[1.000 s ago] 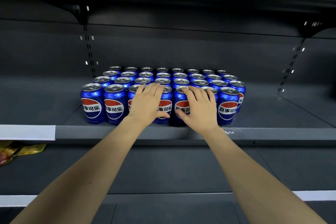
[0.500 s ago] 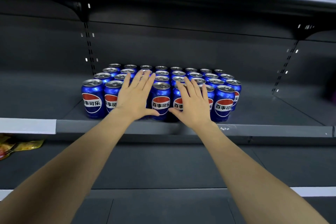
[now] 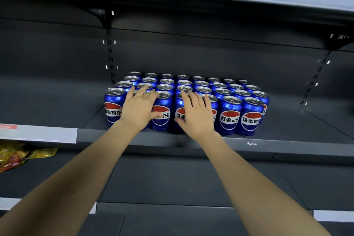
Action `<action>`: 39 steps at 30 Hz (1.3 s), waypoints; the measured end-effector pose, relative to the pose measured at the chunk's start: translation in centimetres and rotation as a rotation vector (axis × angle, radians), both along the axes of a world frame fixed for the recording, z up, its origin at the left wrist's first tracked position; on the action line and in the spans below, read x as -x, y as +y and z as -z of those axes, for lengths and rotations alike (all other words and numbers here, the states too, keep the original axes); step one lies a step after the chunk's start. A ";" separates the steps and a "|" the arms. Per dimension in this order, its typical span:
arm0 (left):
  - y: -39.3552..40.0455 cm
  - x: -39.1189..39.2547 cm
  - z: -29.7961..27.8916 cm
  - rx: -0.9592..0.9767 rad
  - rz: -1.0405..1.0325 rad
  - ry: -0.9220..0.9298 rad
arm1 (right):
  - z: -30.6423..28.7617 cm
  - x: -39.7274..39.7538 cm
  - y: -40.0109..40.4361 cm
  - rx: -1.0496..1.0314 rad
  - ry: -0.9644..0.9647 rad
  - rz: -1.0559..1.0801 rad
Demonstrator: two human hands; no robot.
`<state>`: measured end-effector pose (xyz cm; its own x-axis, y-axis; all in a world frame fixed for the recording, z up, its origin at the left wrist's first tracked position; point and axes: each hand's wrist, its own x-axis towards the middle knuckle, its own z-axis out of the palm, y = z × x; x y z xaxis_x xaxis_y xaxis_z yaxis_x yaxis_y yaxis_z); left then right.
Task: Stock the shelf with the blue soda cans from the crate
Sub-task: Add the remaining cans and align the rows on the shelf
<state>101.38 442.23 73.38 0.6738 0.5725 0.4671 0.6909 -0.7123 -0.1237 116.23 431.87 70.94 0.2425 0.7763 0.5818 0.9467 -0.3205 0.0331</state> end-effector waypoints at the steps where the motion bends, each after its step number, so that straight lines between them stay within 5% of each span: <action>1: 0.0 -0.1 0.1 -0.006 0.001 -0.001 | 0.0 0.0 0.0 -0.013 -0.007 -0.001; 17: -1.2 -0.1 0.4 -0.030 -0.063 0.038 | -1.2 0.3 -0.9 0.215 -0.074 0.109; 28: -5.3 -2.6 1.8 -0.147 0.170 0.040 | 1.0 -0.5 -5.7 0.081 0.100 0.233; 32: -6.3 -3.3 3.6 -0.259 0.309 -0.133 | 2.3 -0.4 -6.7 -0.016 0.186 0.191; 39: -7.6 -2.8 4.4 -0.224 0.219 -0.251 | 2.8 0.5 -6.1 -0.201 0.251 0.086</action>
<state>104.23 434.61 68.93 0.6179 0.2931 0.7296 0.5543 -0.8205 -0.1398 115.70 425.82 68.16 0.4576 0.6224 0.6350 0.8863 -0.3765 -0.2696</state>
